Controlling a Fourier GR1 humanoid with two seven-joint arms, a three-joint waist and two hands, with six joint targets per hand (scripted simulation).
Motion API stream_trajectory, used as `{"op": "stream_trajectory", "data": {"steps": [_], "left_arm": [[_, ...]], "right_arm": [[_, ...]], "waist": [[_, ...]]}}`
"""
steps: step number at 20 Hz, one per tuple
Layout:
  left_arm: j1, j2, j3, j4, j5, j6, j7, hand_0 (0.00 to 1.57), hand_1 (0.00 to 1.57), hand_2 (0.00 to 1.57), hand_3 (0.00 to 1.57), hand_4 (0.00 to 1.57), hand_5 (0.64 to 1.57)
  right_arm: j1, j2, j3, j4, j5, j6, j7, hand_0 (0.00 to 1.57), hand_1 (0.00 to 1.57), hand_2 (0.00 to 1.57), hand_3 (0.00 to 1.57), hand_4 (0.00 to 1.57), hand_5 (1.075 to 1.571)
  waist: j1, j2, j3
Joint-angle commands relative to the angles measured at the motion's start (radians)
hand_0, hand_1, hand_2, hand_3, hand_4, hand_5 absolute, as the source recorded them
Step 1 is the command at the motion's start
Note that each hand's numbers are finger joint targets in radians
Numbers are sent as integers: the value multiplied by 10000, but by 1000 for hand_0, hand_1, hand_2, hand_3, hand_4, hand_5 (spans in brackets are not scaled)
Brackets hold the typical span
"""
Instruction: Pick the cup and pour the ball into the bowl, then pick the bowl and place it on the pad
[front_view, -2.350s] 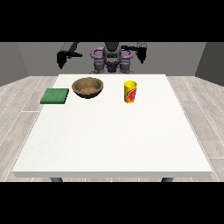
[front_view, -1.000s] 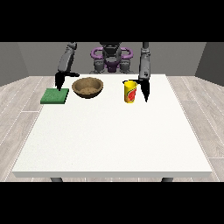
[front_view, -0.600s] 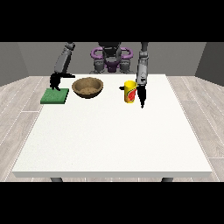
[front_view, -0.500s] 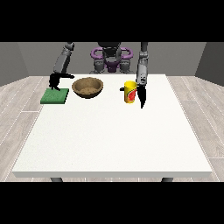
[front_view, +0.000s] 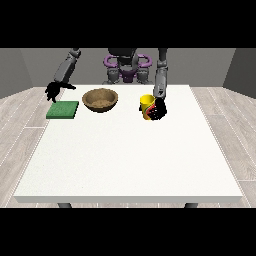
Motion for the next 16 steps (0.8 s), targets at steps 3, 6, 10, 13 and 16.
{"op": "stream_trajectory", "data": {"steps": [3, 6, 10, 13, 16], "left_arm": [[-447, 296, -1130, 342, -2116, 2149, 1990, 1389, 1389, 1571, 1571, 1225, 1532], [-752, 919, -1830, 776, -3472, 2640, 3326, 1396, 1396, 1571, 1571, 1245, 1532], [-961, 950, -2989, 1408, -5380, 3169, 5239, 1429, 1429, 1571, 1571, 1212, 1557], [-718, 887, -3923, 1979, -7054, 3638, 6024, 1437, 1437, 1571, 1571, 1200, 1565], [-1360, 750, -4587, 2478, -8480, 3446, 7432, 1425, 1425, 1571, 1571, 1165, 1570]], "right_arm": [[-393, 257, 440, 922, 246, 183, 369, 0, 0, 272, 0, 237, 1553], [-885, 450, 444, 1241, 108, 20, 897, 0, 0, 231, 174, 268, 1552], [-988, 541, 636, 1769, 293, -90, 1546, 0, 0, 252, 0, 318, 1553], [-1047, 630, 572, 2125, 339, -309, 1609, 0, 0, 192, 242, 326, 1548], [-1176, 346, 316, 2553, 197, -81, 1511, 0, 0, 201, 146, 339, 1551]], "waist": [[-578, -1001, -170], [-495, -1586, -168], [-401, -2881, -166], [-125, -3323, -162], [57, -3521, -174]]}}
